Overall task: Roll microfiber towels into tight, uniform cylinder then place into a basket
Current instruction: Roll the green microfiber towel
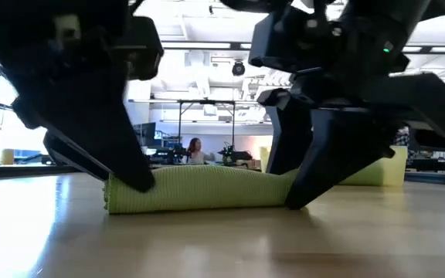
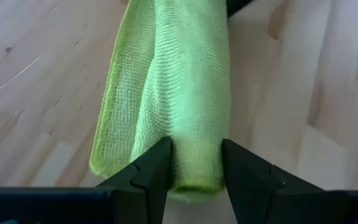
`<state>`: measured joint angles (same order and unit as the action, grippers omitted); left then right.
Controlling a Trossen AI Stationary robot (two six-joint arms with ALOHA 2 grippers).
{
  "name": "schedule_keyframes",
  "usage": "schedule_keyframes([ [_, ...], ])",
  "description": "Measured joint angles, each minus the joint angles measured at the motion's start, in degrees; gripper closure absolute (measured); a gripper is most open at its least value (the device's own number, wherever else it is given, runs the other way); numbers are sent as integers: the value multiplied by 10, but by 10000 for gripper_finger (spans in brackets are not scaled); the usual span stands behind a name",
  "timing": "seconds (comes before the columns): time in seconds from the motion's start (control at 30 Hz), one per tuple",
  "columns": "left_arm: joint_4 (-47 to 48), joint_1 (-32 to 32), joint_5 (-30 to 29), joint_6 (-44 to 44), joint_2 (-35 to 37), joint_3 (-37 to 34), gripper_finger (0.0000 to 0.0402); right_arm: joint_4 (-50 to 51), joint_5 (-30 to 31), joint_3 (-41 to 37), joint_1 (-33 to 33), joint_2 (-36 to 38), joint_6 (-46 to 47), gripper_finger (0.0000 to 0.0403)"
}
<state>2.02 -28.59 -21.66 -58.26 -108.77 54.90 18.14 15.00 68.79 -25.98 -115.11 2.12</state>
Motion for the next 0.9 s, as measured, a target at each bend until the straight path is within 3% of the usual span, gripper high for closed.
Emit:
schedule_keyframes([
  [0.33,55,-13,30,53,50,-1,271,6,-41,0,20,-6,34,326],
  [0.43,36,-27,21,103,59,-1,271,9,-82,0,30,-5,35,361],
  [0.6,-37,-57,-45,242,59,0,271,6,-160,0,54,-5,56,392],
  [0.7,-54,-70,-125,298,59,0,271,6,-230,0,76,-5,70,392],
  [0.8,-54,-74,-199,309,59,1,271,4,-305,-2,94,-7,71,388],
  [0.9,-50,-66,-214,282,50,1,271,-1,-360,-3,108,-8,71,388],
])
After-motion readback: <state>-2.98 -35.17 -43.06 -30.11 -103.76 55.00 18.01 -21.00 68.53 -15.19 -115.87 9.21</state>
